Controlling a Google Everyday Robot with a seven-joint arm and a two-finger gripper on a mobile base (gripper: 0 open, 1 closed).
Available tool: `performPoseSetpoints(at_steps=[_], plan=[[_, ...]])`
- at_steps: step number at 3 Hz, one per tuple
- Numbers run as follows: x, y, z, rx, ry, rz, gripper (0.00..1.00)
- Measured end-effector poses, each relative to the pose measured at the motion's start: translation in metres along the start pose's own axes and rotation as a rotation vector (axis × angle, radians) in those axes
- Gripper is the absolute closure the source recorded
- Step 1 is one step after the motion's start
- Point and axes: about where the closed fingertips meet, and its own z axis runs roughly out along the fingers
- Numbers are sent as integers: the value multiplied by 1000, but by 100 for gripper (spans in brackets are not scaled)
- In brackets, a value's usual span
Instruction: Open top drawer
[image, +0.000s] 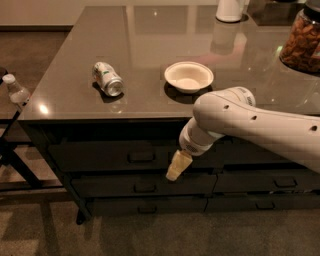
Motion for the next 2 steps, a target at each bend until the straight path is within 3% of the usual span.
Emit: performPoseSetpoints(at_steps=[2], plan=[[-3, -12, 30, 13, 5, -6, 0]])
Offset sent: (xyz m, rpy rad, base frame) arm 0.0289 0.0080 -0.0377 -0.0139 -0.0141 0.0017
